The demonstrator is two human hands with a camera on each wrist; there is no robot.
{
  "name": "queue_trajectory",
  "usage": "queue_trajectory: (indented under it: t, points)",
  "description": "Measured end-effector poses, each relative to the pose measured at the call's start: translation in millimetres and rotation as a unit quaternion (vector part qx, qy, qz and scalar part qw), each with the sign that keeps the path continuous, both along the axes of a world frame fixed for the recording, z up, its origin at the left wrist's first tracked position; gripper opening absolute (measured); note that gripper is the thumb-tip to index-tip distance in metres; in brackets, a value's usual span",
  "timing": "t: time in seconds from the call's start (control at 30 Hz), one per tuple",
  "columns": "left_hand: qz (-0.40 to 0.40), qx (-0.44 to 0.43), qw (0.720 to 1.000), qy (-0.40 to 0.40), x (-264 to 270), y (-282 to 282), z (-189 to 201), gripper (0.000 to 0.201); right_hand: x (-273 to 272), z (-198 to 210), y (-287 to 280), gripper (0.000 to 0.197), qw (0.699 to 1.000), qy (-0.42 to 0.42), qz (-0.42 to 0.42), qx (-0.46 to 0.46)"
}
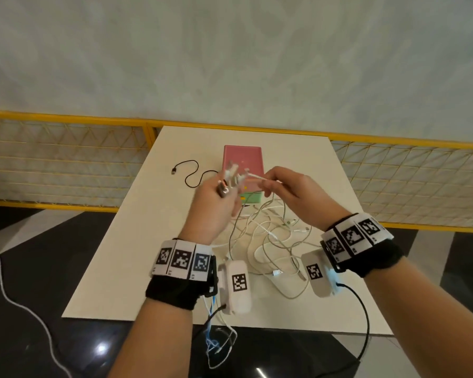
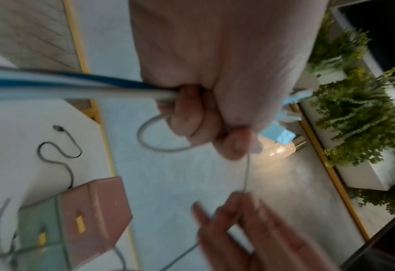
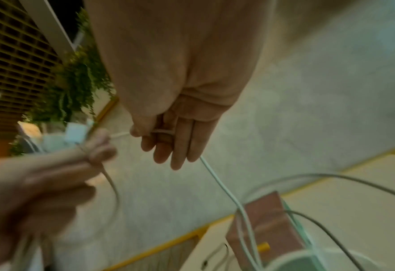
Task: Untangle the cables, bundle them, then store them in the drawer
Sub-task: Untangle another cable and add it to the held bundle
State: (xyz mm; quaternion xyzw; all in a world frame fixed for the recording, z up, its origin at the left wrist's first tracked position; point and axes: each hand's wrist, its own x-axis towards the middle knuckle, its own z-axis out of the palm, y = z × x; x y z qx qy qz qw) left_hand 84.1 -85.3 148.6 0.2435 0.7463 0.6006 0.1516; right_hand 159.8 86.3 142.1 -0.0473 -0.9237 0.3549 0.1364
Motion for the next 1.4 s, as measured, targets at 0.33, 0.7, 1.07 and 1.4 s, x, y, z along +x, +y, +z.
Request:
queue_trajectory:
  t: [0.33,0.7,1.07,1.4]
  points:
    - [0.187,0.056,0.981,0.014,-19,-19,-6,0.044,-11,-29,25,0.019,0.995,-0.055,-0.044,0.073]
    - [0.019,0.001,1.0,0.016,-3,15,-5,0.02,-24,11,9,0.016,0.989,0.098,0.054,0.1]
    - [0.222,0.075,0.972,0.018,-32,-23,12,0.037,-20,-28,46,0.017,0.995,-0.038,-0.082,0.041]
    - [-0.007,0.036,0.998,0.059,-3,14,11,0.015,-23,30,7,0.02,0.975,0.17,0.02,0.142]
